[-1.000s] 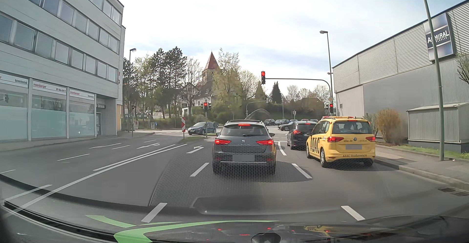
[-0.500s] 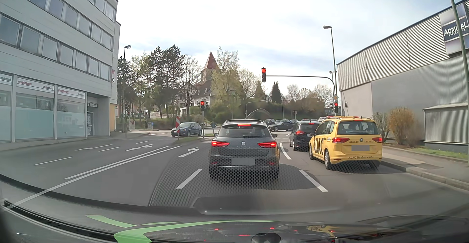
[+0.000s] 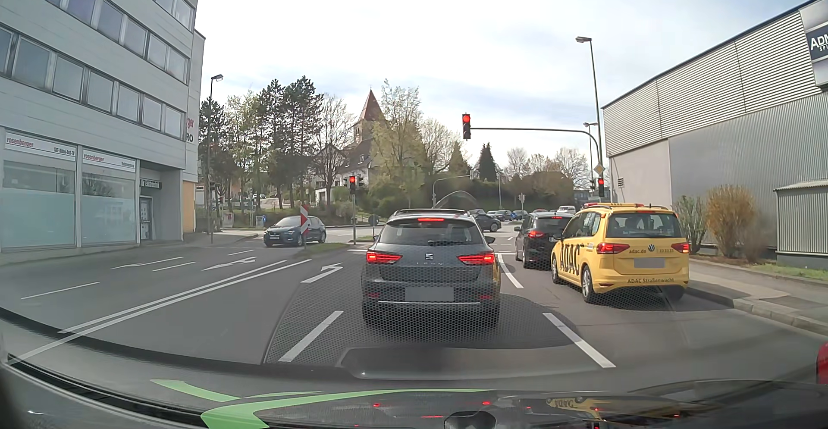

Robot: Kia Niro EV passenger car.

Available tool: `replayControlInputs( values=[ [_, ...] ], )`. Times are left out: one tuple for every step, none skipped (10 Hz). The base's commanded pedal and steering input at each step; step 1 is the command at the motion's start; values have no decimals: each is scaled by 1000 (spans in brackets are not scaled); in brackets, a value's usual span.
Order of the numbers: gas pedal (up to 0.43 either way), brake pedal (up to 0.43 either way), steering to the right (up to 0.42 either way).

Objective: Follow the waypoints while adhering to traffic rules and regulations

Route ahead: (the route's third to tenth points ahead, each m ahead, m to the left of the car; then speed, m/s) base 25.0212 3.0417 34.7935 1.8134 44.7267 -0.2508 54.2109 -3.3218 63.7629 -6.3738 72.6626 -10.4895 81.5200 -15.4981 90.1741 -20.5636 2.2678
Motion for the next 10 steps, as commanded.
replayControlInputs(
  values=[
    [0, 165, 6],
    [0, 152, 6],
    [0, 140, 6],
    [0, 140, 6],
    [0, 146, 6],
    [0, 152, 6],
    [0, 159, 6],
    [0, 159, 6],
    [0, 165, 6],
    [0, 165, 6]
  ],
)
